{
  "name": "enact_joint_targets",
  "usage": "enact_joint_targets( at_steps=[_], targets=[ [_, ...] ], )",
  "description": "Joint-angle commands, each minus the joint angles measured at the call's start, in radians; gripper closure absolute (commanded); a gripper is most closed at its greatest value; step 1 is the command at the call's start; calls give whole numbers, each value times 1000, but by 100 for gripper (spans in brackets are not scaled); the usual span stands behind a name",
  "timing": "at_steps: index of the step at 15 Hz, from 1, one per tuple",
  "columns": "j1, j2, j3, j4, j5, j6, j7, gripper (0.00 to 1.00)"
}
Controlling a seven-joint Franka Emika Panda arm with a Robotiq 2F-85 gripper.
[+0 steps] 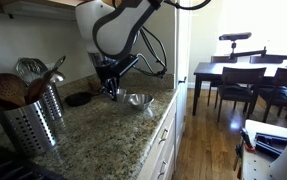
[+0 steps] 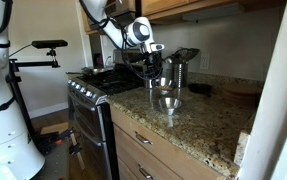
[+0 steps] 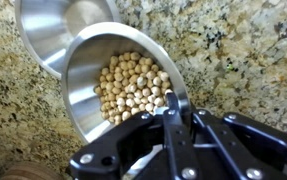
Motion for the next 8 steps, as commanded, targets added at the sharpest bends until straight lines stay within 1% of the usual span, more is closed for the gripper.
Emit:
enact_joint_targets(
  at_steps=[1, 4, 8],
  targets=[
    [-14, -70, -1, -84, 47, 77, -48, 93],
    [-17, -90, 1, -125, 83, 128, -61, 93],
    [-14, -139, -2, -186, 99, 152, -58, 93]
  ],
)
